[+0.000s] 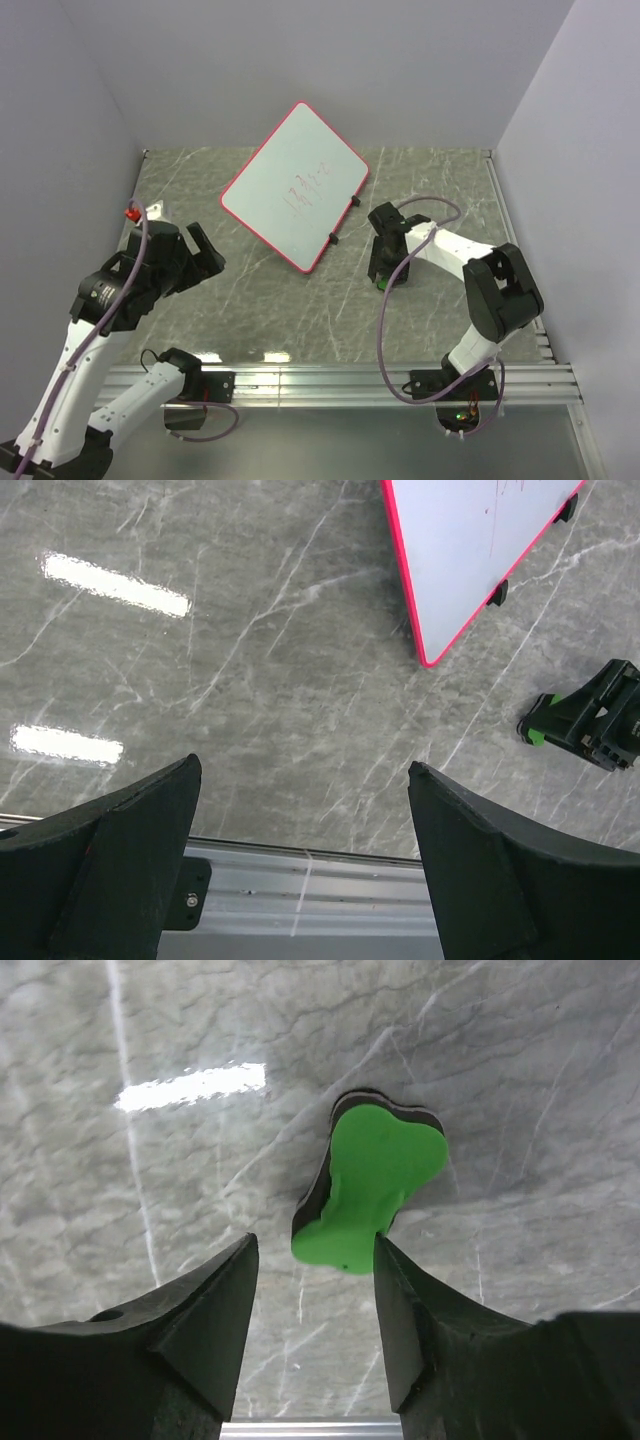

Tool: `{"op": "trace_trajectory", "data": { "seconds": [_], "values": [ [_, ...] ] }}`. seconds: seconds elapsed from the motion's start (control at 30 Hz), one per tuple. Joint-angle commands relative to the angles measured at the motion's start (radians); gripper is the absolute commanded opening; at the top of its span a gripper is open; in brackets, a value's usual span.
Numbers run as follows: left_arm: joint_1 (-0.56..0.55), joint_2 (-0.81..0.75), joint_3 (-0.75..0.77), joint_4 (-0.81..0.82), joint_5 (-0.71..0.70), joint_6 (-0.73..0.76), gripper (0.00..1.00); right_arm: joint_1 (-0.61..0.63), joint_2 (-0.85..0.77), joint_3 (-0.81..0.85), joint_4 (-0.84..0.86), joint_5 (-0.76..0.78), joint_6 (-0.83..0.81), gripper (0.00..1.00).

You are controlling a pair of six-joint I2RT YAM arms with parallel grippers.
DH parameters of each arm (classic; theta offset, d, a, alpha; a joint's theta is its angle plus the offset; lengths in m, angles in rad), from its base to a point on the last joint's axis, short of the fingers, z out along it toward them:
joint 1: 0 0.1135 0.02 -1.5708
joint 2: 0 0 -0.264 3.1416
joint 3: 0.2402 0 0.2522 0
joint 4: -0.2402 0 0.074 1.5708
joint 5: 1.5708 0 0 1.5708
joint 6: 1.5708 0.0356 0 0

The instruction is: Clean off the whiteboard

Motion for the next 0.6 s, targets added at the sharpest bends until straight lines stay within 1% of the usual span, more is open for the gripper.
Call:
{"op": "trace_trajectory", "data": {
  "seconds": [0.0, 0.13, 0.3, 0.5, 0.57],
  "values": [
    [-0.003, -0.025, 0.033, -0.005, -0.002, 0.03, 0.91, -0.003, 0.019, 0.011, 0.025, 0.006, 0.057, 0.58],
    [-0.004, -0.058, 0.01, -0.02, -0.005, 0.026, 0.92, -0.005, 0.019, 0.008, 0.01, 0.035, 0.069, 0.59],
    [-0.004, -0.086, -0.031, -0.02, 0.007, 0.019, 0.92, -0.003, 0.008, 0.014, -0.029, 0.074, 0.077, 0.65],
    [-0.003, -0.066, -0.037, 0.0, 0.012, 0.038, 0.92, -0.003, -0.038, -0.012, -0.037, 0.081, 0.089, 0.67],
    [-0.003, -0.06, -0.039, 0.01, 0.018, 0.046, 0.92, -0.003, -0.044, -0.005, -0.032, 0.074, 0.086, 0.7]
  ]
}}
